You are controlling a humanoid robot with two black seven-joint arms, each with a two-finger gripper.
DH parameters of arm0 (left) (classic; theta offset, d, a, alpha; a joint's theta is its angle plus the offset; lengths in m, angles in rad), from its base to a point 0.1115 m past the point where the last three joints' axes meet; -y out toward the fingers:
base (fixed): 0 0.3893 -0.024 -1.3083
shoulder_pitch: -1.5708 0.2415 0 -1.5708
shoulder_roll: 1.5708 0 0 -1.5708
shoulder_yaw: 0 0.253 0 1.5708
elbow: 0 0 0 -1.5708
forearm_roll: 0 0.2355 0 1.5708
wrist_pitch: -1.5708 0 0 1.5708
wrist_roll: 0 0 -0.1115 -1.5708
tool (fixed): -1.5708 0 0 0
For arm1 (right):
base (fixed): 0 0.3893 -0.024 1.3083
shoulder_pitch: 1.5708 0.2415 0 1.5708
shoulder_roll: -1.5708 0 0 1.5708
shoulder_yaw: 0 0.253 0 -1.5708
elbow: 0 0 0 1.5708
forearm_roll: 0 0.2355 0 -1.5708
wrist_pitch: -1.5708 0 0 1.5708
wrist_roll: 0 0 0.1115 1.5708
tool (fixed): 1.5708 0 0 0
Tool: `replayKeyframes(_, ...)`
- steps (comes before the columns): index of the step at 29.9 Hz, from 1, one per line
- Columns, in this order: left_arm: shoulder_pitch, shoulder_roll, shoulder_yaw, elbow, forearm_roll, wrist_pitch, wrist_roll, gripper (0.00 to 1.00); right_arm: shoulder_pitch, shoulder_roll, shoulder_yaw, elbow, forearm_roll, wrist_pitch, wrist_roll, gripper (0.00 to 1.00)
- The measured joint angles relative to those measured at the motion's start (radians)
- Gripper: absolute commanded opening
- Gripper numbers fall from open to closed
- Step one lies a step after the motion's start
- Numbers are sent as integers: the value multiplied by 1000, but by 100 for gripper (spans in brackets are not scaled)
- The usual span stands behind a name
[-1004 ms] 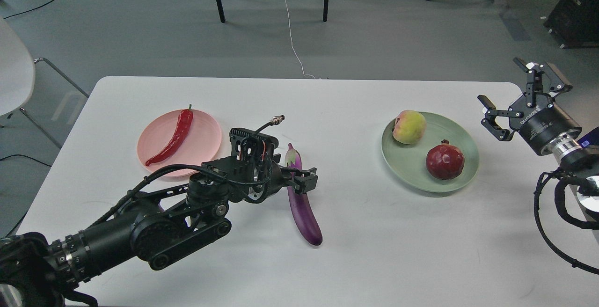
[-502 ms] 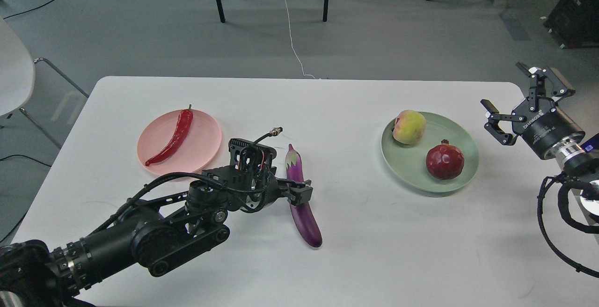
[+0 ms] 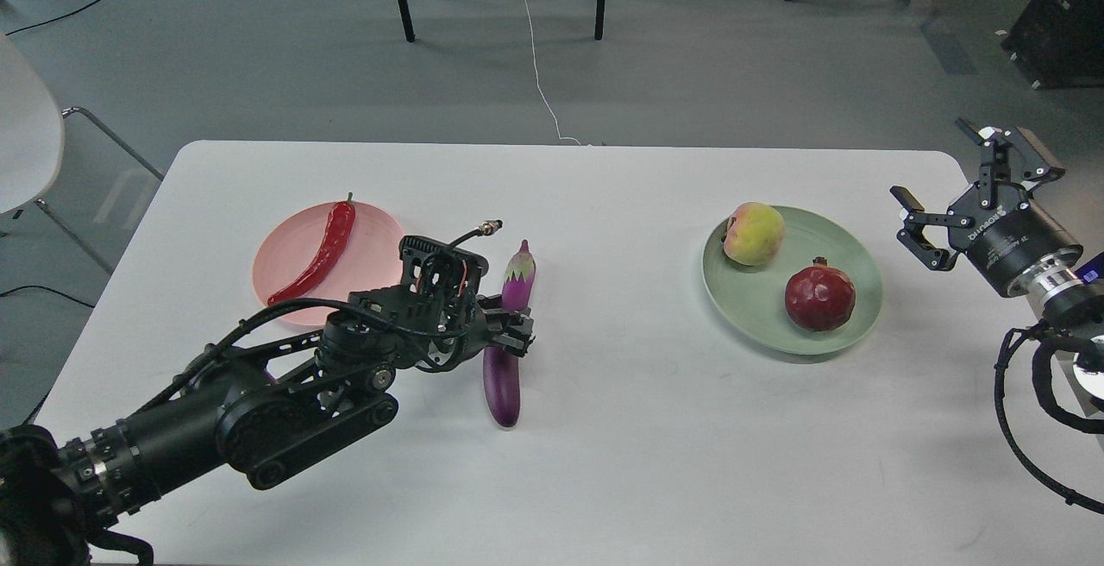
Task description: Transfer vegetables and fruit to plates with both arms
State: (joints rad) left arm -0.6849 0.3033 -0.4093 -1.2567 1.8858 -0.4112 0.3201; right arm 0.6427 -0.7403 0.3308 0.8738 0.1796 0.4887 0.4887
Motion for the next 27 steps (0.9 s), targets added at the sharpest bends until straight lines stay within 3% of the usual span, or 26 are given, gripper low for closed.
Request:
replayKeyframes(2,-34,57,-1,-20,-6,-25,-16,11,0,1,0,-3,0,0,0,99)
replayKeyframes(7,-132,229,5,-32,-11,-74,-134,12,-2,6,1,-6,0,0,0,99)
replayKeyframes(10,-155,321,8,-22,-14,-77,-179,13,-6,9,1,-6,0,0,0,99)
replayKeyframes(14,-151,391,10,7,-8,-78,-200,17,-13,11,-1,-5,0,0,0,99)
replayKeyframes(19,-144,394,41,45,-5,-78,-211,24,-18,12,-1,-5,0,0,0,99)
replayKeyframes(23,-144,370,54,58,-9,-74,-211,34,-23,12,0,-5,1,0,0,99)
replayKeyframes(27,-147,340,56,61,-11,-69,-211,54,-24,12,0,-4,1,0,0,99)
